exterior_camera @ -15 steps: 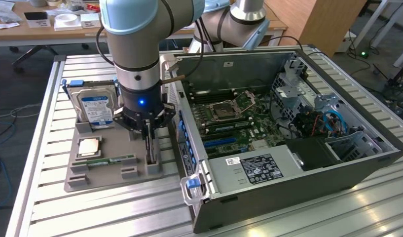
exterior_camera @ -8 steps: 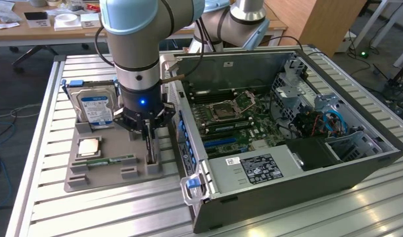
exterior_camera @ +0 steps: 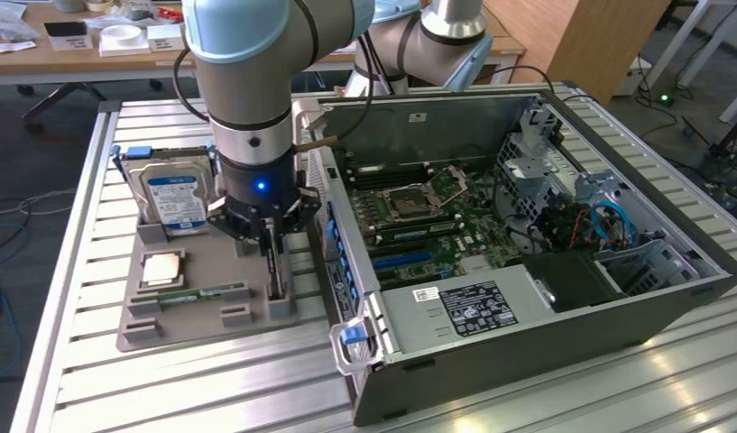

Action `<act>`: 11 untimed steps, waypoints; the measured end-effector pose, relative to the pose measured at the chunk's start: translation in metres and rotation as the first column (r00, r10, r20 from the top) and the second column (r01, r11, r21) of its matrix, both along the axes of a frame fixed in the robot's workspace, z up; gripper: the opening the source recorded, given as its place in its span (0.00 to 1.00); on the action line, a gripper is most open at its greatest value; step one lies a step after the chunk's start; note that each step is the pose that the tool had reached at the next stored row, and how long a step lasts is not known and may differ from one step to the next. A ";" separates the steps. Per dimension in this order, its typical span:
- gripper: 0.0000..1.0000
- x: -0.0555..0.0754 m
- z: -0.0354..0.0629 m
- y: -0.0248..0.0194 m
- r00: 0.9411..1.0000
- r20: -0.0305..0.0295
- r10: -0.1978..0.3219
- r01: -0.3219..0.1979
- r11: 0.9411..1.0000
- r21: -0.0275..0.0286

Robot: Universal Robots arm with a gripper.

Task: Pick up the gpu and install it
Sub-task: 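Pick up the gpu and move the gpu toward the slot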

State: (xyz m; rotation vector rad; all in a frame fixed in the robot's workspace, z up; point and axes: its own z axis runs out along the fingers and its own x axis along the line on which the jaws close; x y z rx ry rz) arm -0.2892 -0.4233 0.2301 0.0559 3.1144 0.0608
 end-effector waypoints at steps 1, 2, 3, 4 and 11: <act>0.26 0.000 0.0012 0.0000 1.000 0.000 0.000 0.000 1.000 0.000; 0.26 0.000 0.0030 -0.0001 1.000 0.000 0.000 0.000 1.000 0.000; 0.26 0.000 0.0051 -0.0001 1.000 0.000 0.000 0.000 1.000 0.000; 0.26 0.000 0.0076 -0.0001 1.000 0.000 0.000 0.000 1.000 0.000; 0.26 0.000 0.0252 0.0000 1.000 0.000 0.000 0.000 1.000 0.000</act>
